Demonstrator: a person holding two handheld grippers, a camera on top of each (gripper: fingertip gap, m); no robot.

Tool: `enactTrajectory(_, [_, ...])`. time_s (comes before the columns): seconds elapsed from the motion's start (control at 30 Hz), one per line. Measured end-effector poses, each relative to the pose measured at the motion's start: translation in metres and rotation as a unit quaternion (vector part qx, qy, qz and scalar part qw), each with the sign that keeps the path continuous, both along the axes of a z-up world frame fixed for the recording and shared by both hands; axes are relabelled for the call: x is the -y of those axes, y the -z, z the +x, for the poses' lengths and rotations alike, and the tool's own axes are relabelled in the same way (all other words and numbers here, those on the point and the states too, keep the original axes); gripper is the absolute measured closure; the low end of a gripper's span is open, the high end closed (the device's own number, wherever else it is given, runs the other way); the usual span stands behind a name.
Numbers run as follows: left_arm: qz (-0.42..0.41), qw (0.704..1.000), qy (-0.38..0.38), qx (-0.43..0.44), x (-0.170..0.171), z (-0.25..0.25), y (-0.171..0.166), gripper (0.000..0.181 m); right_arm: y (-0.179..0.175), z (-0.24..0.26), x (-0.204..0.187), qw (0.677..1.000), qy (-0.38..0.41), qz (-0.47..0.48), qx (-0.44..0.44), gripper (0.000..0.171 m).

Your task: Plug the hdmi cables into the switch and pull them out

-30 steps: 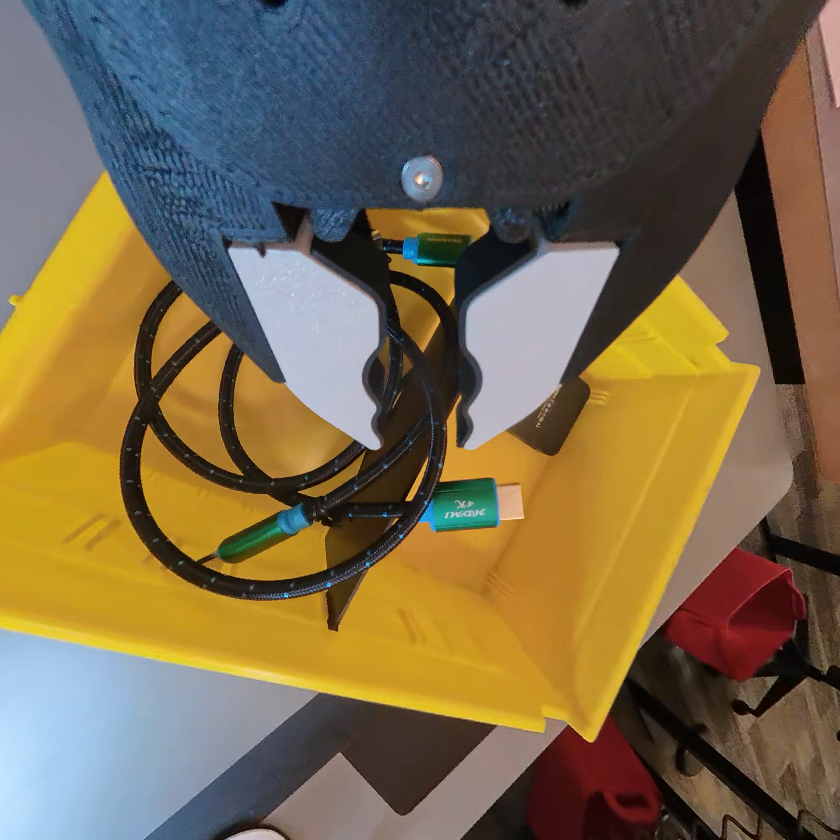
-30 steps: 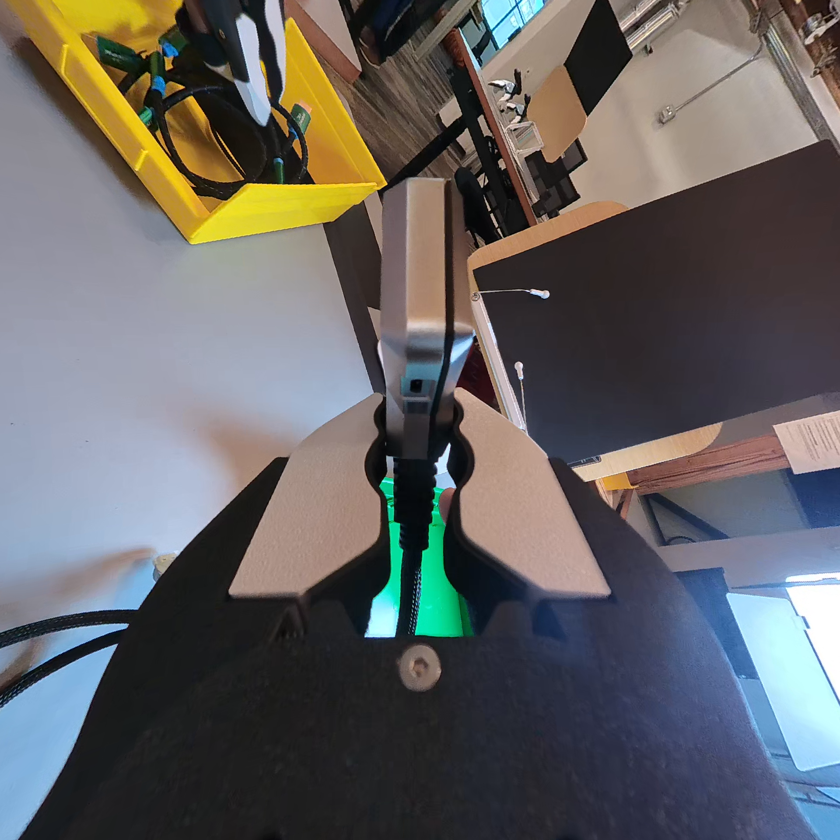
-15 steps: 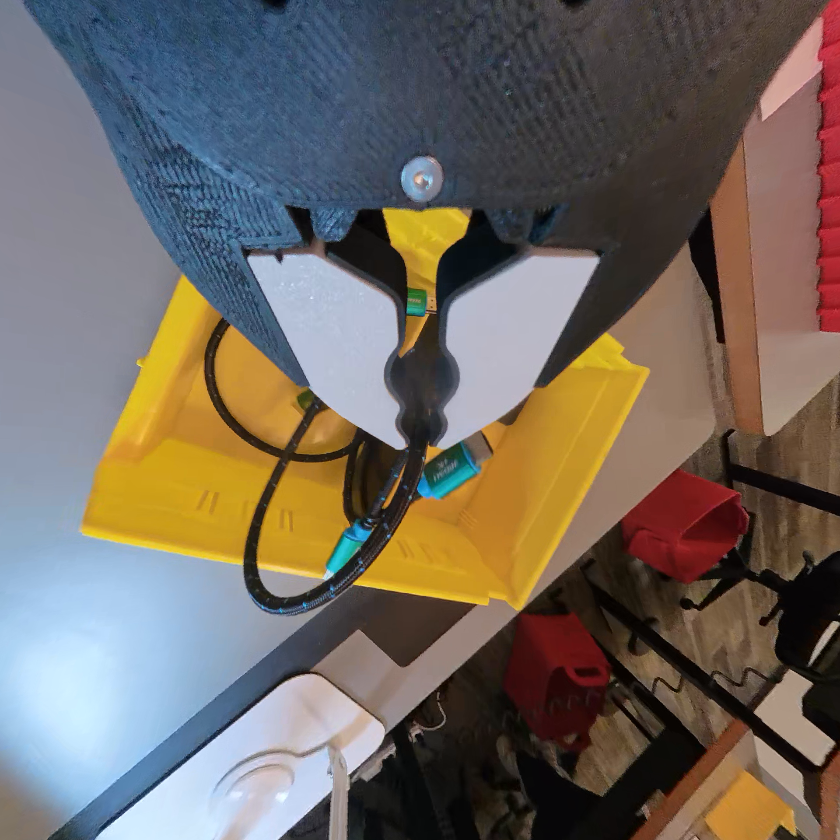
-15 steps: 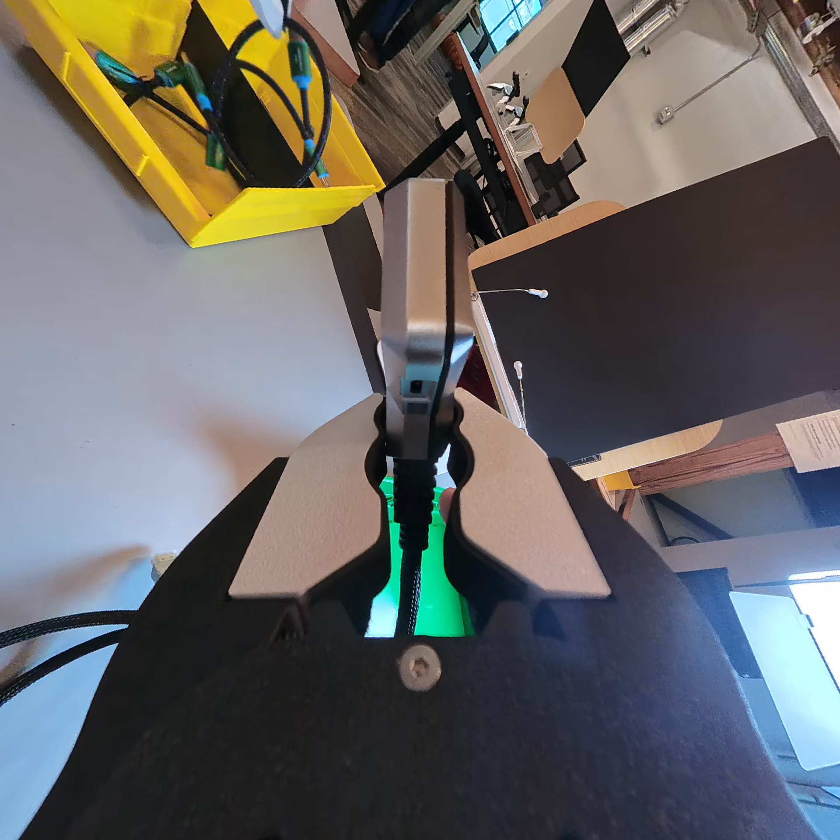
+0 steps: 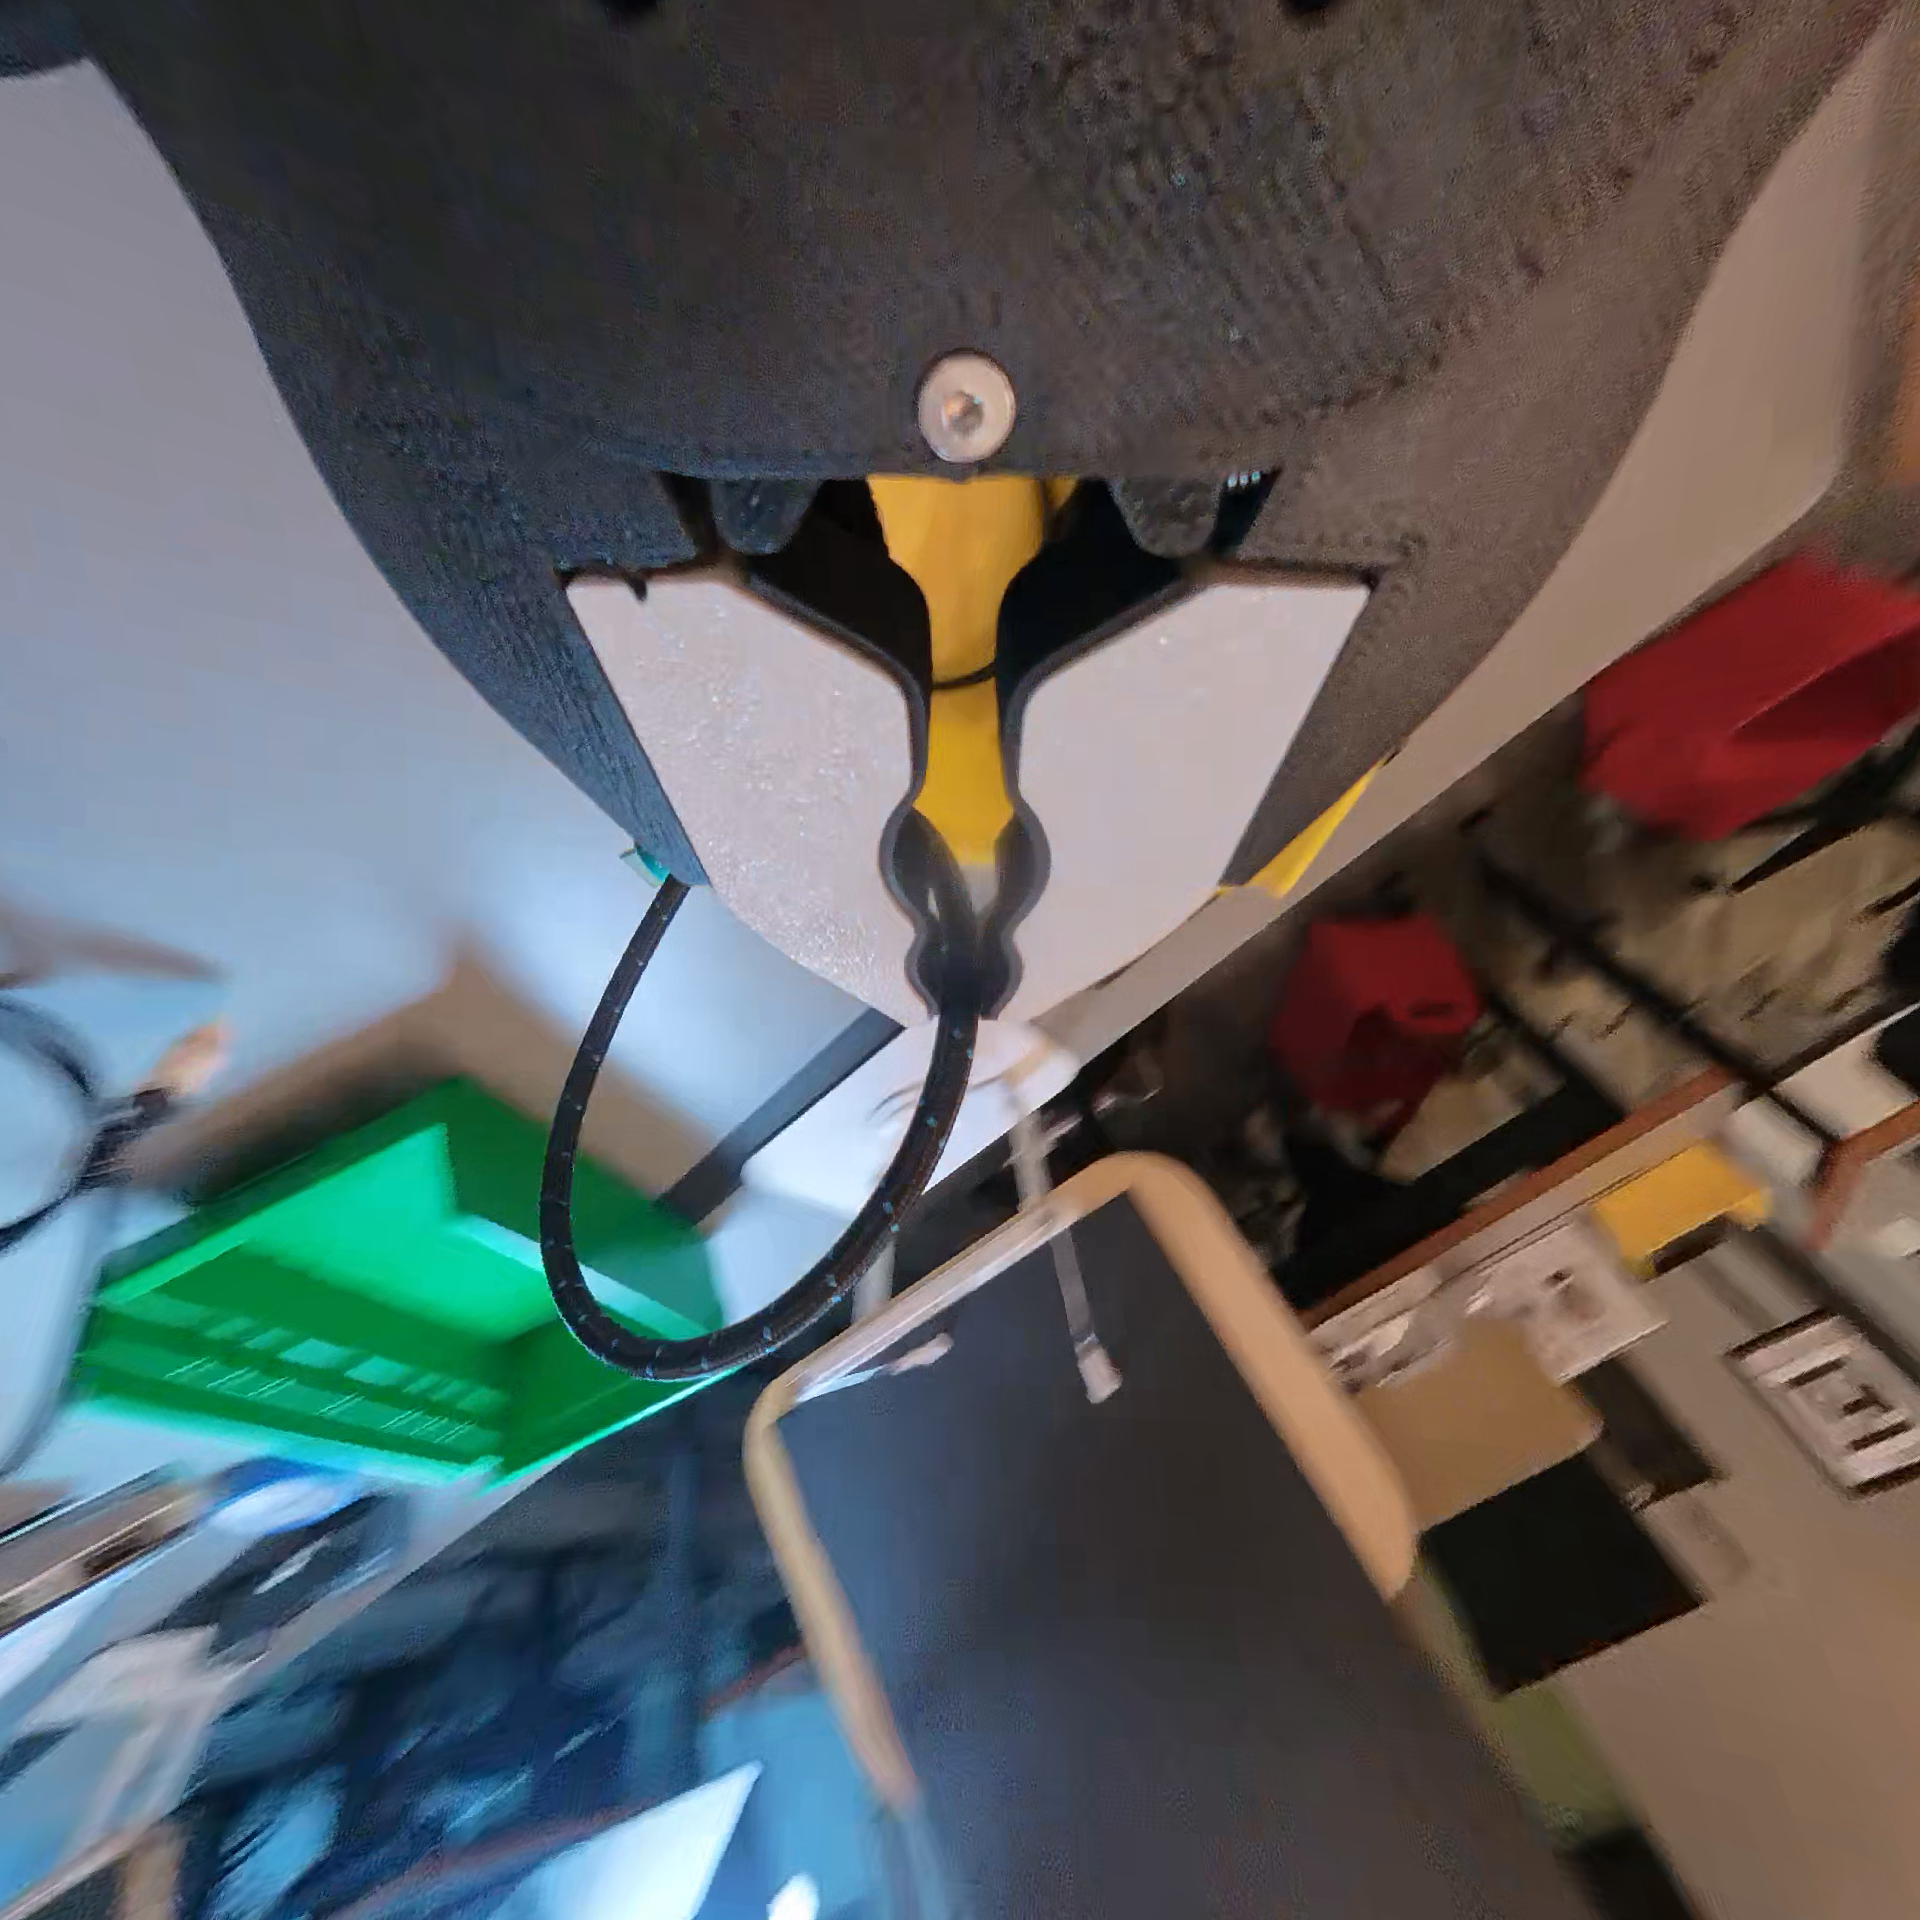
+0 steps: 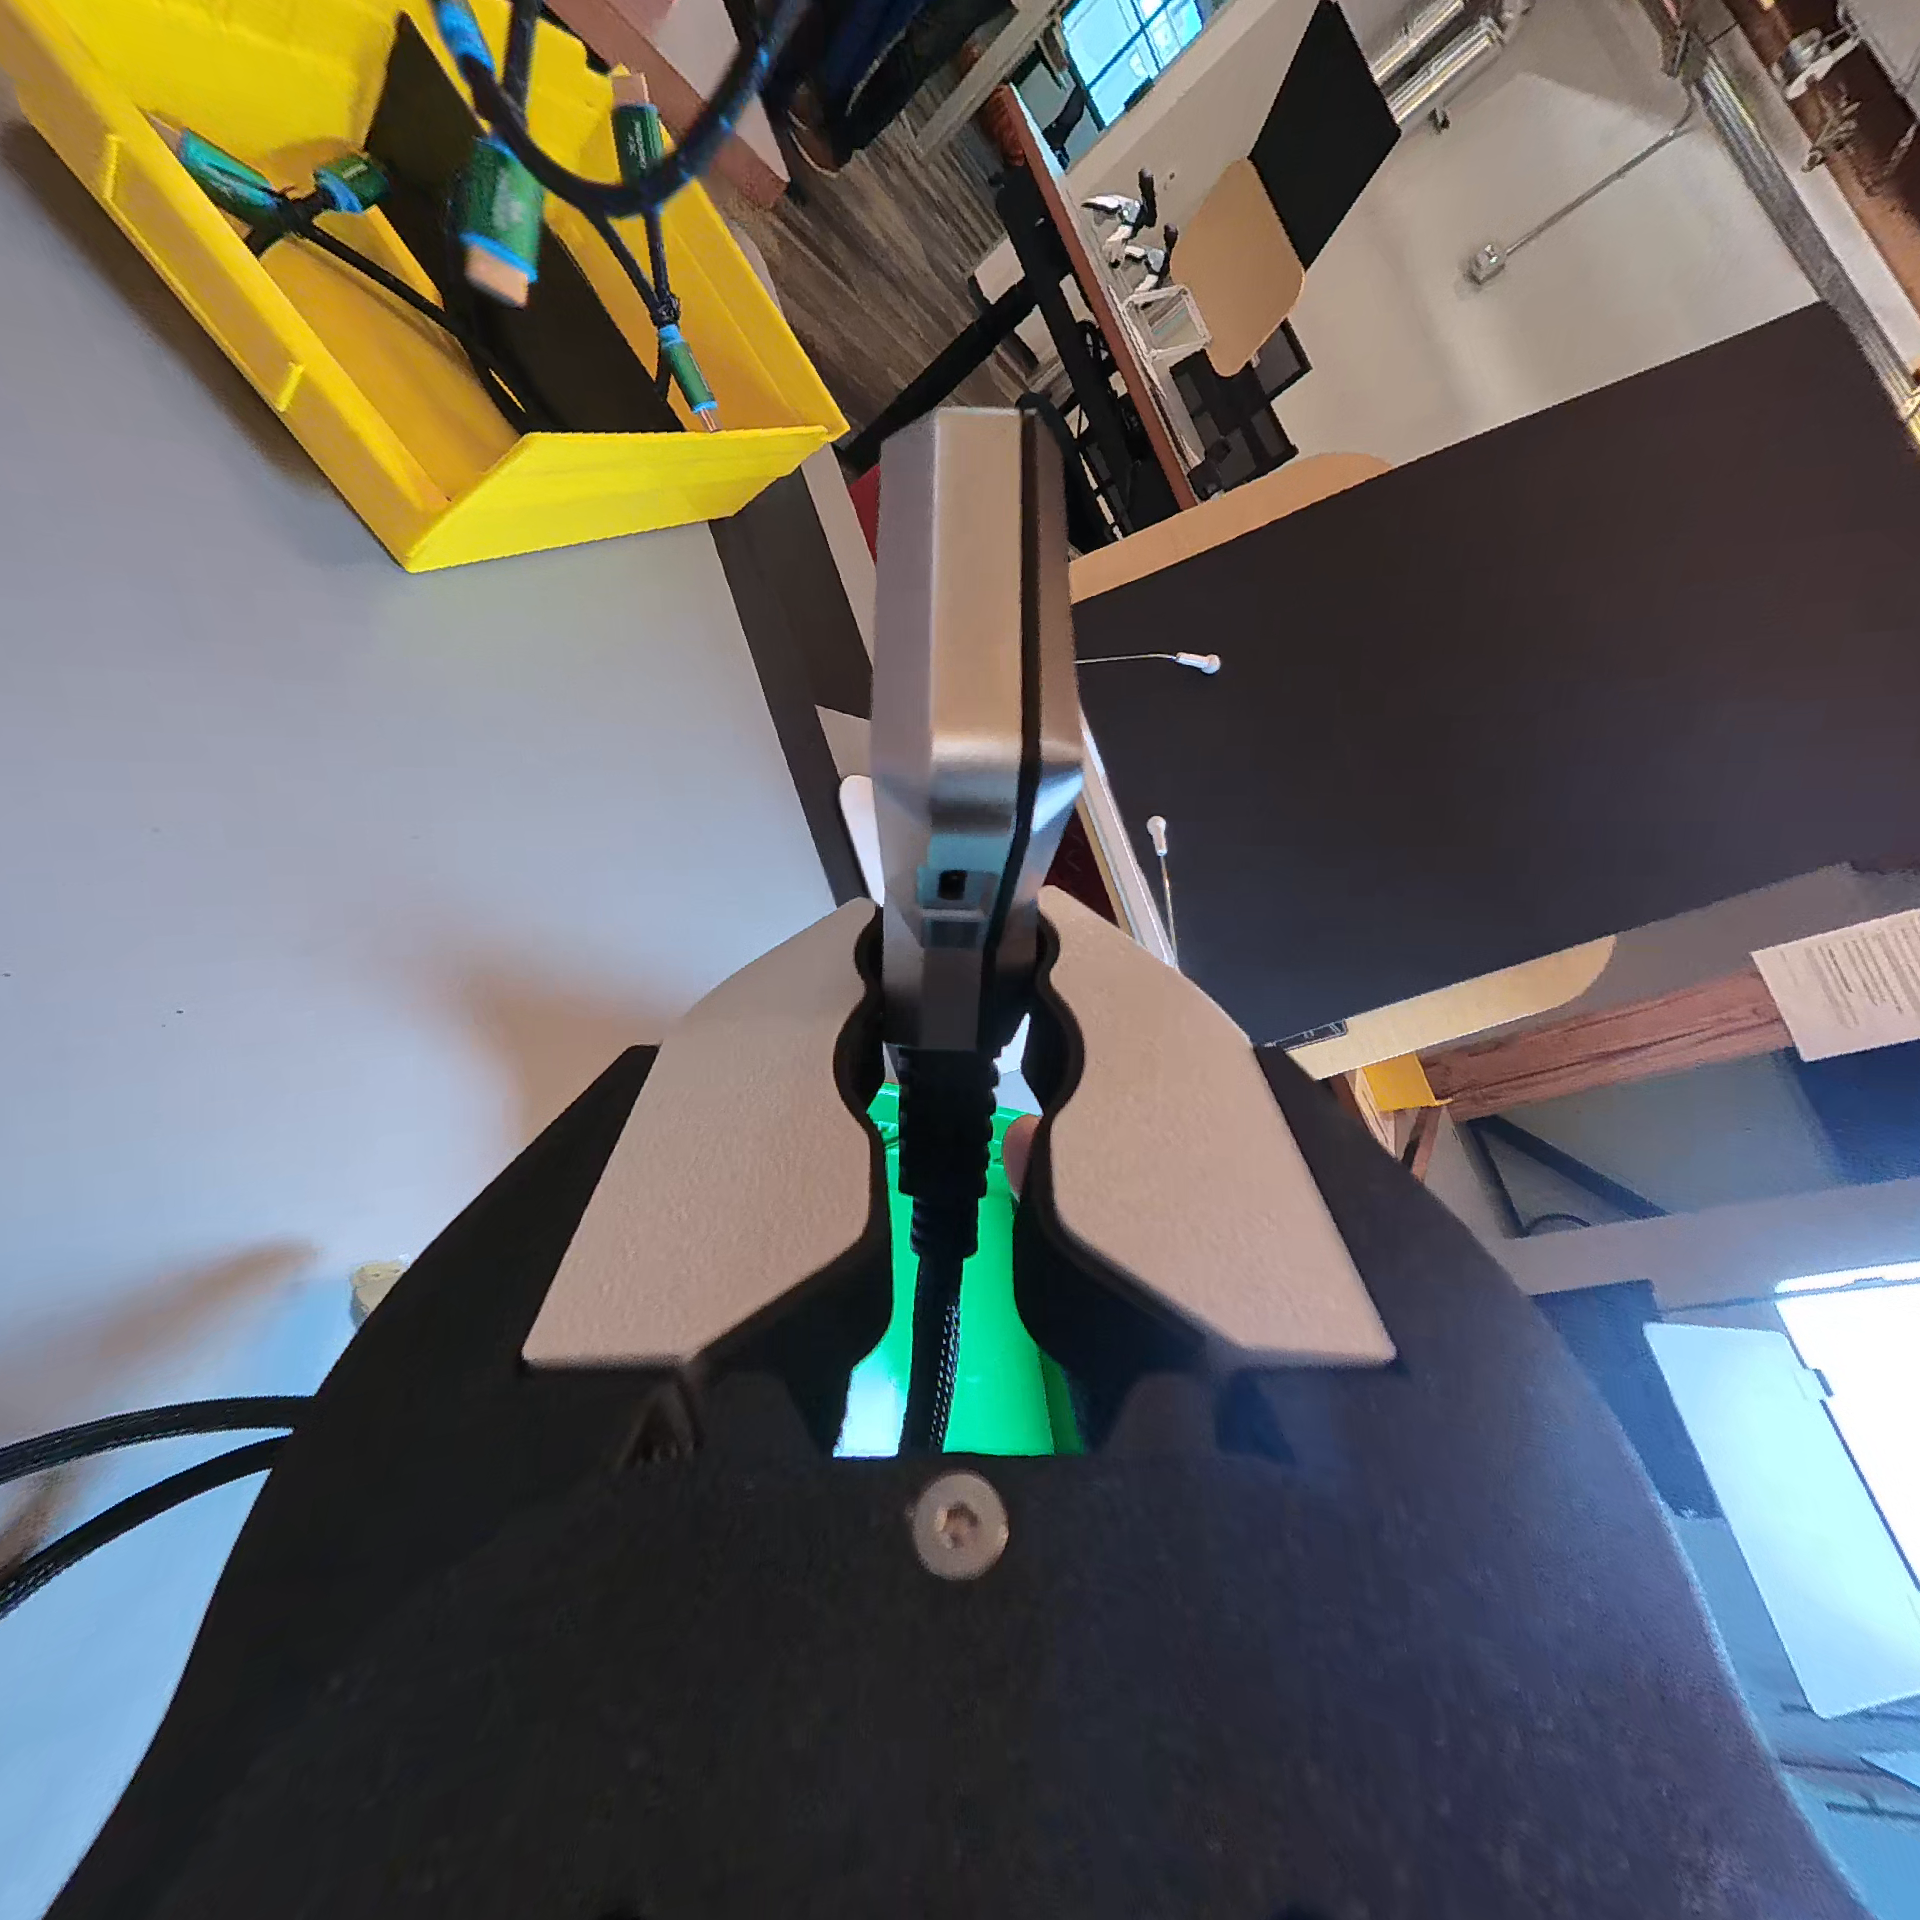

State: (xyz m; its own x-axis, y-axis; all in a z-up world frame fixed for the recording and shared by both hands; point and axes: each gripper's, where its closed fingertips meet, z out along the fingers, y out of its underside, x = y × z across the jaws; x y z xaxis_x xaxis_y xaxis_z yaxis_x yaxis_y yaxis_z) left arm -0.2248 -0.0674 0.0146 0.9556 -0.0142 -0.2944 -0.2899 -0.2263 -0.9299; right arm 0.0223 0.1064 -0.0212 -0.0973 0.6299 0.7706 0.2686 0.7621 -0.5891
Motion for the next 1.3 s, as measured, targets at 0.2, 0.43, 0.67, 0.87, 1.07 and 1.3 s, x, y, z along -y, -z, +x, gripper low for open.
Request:
enactTrajectory(0.2, [-0.052,0.977,0.186,0.086,-0.048,0.094,0.025,0.174,-0.012,0.01,-0.005,1.0,0.001,-0.009,-0.019,0.148])
enactTrajectory(0.43, [-0.244,0.933,0.214,0.153,-0.124,0.152,0.155,0.174,-0.021,0.019,-0.012,0.999,0.011,-0.001,-0.03,0.148])
enactTrajectory(0.67, [-0.331,0.926,0.158,0.093,-0.119,0.126,0.202,0.169,-0.027,0.025,-0.018,0.999,0.015,-0.003,-0.039,0.148])
enactTrajectory(0.87, [-0.346,0.929,0.108,-0.073,-0.102,0.11,0.183,0.159,-0.024,0.023,-0.018,0.999,0.016,0.001,-0.034,0.148])
enactTrajectory(1.07, [-0.34,0.899,0.277,0.007,-0.101,0.198,0.195,0.152,-0.021,0.021,-0.016,0.999,0.013,-0.003,-0.03,0.148])
enactTrajectory(1.3, [-0.423,0.874,0.24,0.014,-0.119,0.198,0.274,0.148,-0.023,0.023,-0.016,0.999,0.012,0.0,-0.031,0.148])
